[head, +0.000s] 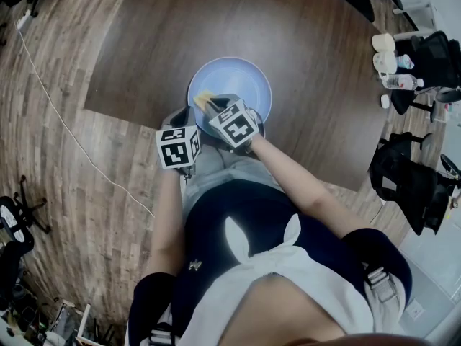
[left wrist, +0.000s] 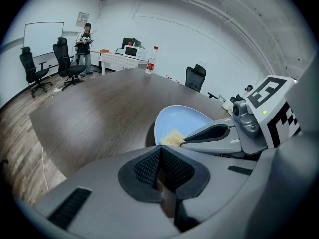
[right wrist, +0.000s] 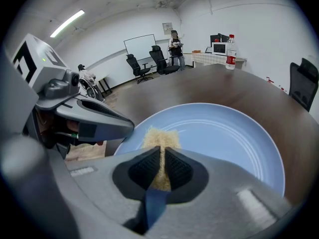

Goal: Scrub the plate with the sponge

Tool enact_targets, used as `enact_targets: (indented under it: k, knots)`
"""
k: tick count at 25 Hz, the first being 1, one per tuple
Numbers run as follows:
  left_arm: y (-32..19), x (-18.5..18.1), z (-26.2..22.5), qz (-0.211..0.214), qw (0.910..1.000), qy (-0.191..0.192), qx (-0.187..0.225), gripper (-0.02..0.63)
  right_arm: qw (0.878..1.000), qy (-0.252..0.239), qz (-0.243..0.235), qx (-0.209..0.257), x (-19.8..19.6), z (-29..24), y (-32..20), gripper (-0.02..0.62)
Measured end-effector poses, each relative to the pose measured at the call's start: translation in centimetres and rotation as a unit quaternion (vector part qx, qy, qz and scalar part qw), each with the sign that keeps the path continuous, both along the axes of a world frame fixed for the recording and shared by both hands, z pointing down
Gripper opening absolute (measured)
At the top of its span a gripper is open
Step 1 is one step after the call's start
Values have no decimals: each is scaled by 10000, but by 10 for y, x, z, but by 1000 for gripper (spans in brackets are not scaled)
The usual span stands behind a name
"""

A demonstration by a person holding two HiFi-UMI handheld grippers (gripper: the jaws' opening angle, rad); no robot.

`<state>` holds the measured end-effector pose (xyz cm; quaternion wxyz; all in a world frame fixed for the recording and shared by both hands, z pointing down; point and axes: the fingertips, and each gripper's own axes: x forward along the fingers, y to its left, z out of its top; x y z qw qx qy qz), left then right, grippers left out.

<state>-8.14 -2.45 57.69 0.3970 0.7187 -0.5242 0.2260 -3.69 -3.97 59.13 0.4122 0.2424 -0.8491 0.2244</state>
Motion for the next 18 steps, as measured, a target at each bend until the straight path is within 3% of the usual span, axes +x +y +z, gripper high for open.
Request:
enact_targets:
  k: [18]
  knots:
    - [1,-2,0,-19,10000,-24,14,6,9995,-131,-251,-127,-10,-1,21,26]
